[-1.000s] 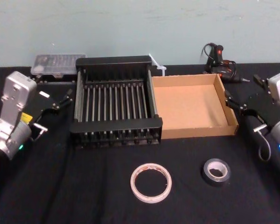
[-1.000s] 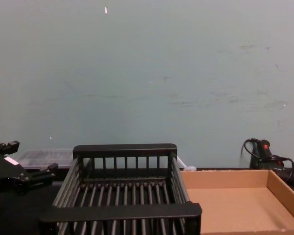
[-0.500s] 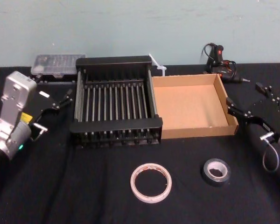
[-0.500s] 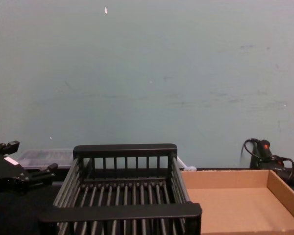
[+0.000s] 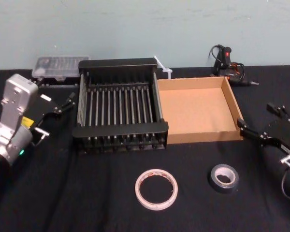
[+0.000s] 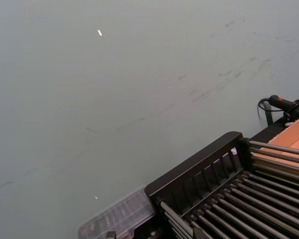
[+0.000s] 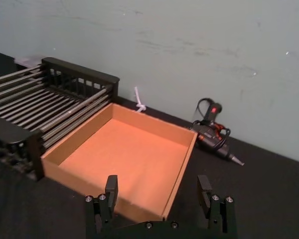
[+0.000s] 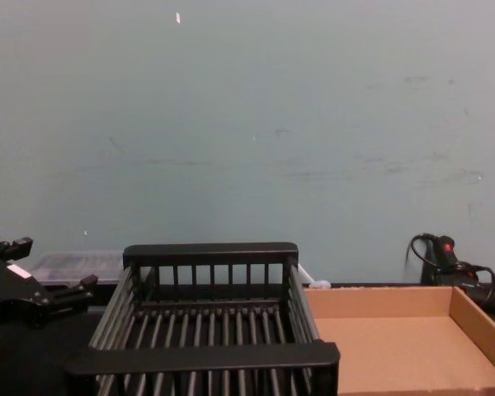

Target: Pick up the white tape and place it into the black box , Pick up the silver tape and place it into the brown box.

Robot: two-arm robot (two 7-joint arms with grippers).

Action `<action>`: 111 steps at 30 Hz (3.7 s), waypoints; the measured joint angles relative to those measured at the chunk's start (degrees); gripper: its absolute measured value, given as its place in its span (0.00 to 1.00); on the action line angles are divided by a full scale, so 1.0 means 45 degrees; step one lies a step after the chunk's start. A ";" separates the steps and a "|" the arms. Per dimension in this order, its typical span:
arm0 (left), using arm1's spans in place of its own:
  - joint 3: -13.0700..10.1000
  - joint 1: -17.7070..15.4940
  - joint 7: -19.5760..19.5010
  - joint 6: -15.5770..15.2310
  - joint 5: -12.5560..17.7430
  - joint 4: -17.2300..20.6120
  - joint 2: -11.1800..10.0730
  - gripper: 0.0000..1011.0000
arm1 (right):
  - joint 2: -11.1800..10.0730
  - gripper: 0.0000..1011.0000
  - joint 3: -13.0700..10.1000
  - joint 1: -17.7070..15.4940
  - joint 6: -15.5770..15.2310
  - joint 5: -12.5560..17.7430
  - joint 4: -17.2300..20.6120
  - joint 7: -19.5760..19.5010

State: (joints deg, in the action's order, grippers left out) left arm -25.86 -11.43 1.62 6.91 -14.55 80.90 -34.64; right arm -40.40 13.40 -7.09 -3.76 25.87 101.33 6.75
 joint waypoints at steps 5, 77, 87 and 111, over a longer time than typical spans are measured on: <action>0.0000 0.0000 -0.0001 0.0000 0.0000 -0.0001 0.0000 0.99 | -0.0228 0.99 -0.0433 -0.0656 -0.0487 0.0534 0.0559 0.0468; 0.0000 0.0000 0.0000 0.0001 0.0000 -0.0001 0.0000 0.99 | 0.0927 0.99 -0.0435 -0.0920 -0.3110 -0.0933 -0.0208 0.2630; 0.0000 0.0000 -0.0001 0.0000 0.0000 0.0000 0.0000 0.99 | 0.0918 0.99 -0.0450 -0.0945 -0.3104 -0.0926 -0.0191 0.2617; 0.0000 -0.0001 -0.0001 0.0000 0.0000 -0.0001 0.0000 0.99 | 0.0903 0.47 -0.0470 -0.0973 -0.3082 -0.0881 -0.0154 0.2570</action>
State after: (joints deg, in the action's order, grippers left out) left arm -25.86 -11.44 1.62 6.91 -14.55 80.90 -34.64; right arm -36.34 11.28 -11.47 -17.63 21.91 100.64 18.31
